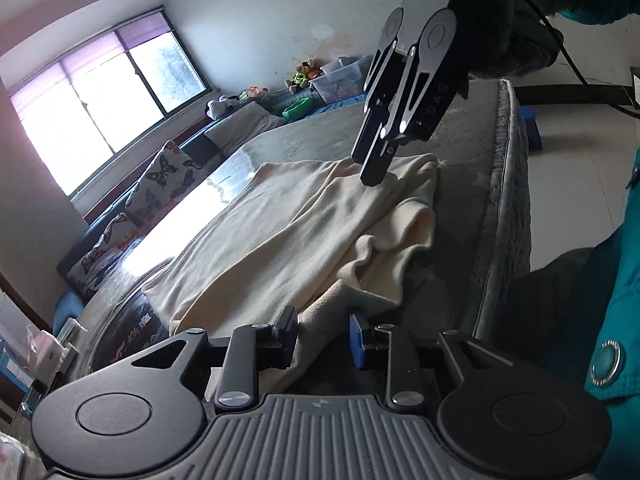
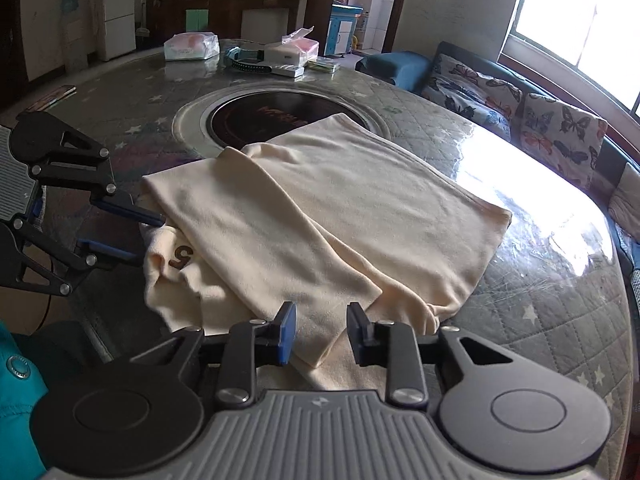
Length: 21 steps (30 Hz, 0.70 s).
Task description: Fold clothes
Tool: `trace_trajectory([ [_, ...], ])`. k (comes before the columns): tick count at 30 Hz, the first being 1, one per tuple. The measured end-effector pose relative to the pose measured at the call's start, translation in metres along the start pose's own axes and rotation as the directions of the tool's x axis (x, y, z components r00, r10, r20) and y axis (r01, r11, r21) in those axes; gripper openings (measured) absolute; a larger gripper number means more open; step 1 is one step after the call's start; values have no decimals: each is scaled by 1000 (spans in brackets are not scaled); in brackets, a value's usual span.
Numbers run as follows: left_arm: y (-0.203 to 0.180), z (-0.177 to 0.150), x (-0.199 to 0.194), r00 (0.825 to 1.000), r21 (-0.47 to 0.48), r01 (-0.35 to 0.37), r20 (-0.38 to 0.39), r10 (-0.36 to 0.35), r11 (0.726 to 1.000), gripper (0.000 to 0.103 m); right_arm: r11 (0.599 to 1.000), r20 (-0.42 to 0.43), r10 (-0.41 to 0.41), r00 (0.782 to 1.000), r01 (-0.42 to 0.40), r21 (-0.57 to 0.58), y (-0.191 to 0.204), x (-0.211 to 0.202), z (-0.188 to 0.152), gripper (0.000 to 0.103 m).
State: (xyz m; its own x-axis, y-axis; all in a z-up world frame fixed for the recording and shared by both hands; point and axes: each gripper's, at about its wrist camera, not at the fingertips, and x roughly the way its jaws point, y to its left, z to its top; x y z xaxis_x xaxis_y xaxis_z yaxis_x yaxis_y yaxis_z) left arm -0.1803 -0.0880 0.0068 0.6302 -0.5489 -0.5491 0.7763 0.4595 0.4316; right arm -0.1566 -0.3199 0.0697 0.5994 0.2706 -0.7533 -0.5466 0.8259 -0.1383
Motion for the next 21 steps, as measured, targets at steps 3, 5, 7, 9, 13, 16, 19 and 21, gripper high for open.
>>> trace_trajectory([
  [3, -1, -2, 1, 1000, 17, -1, 0, 1, 1000, 31, 1000, 1, -1, 1000, 1, -5, -1, -2, 0, 28],
  [5, -2, -3, 2, 1000, 28, -2, 1, 2, 1000, 31, 1000, -2, 0, 1000, 0, -9, -1, -2, 0, 28],
  [7, -3, -4, 3, 1000, 39, -2, 1, 2, 999, 31, 1000, -5, 1, 1000, -1, -24, 1, -1, 0, 28],
  [9, -3, -5, 4, 1000, 50, -3, 1, 3, 999, 31, 999, -9, 3, 1000, -3, -40, 4, -1, 0, 28],
  [13, -7, -3, 9, 999, 58, -30, 25, 29, 998, 21, 996, -9, 9, 1000, -10, -85, 9, -2, -1, 29],
  [16, 6, 3, 8, 999, -20, -37, 38, 38, 999, 10, 993, -8, 25, 1000, -26, -116, 13, -6, -2, 30],
  [19, 26, 10, 8, 998, -129, -35, 40, 40, 991, 9, 988, -4, 58, 998, -58, -144, 15, -14, -4, 36],
  [21, 42, 15, 13, 999, -201, -31, 30, 38, 979, 9, 983, 4, 81, 997, -79, -163, 17, -19, -6, 39],
])
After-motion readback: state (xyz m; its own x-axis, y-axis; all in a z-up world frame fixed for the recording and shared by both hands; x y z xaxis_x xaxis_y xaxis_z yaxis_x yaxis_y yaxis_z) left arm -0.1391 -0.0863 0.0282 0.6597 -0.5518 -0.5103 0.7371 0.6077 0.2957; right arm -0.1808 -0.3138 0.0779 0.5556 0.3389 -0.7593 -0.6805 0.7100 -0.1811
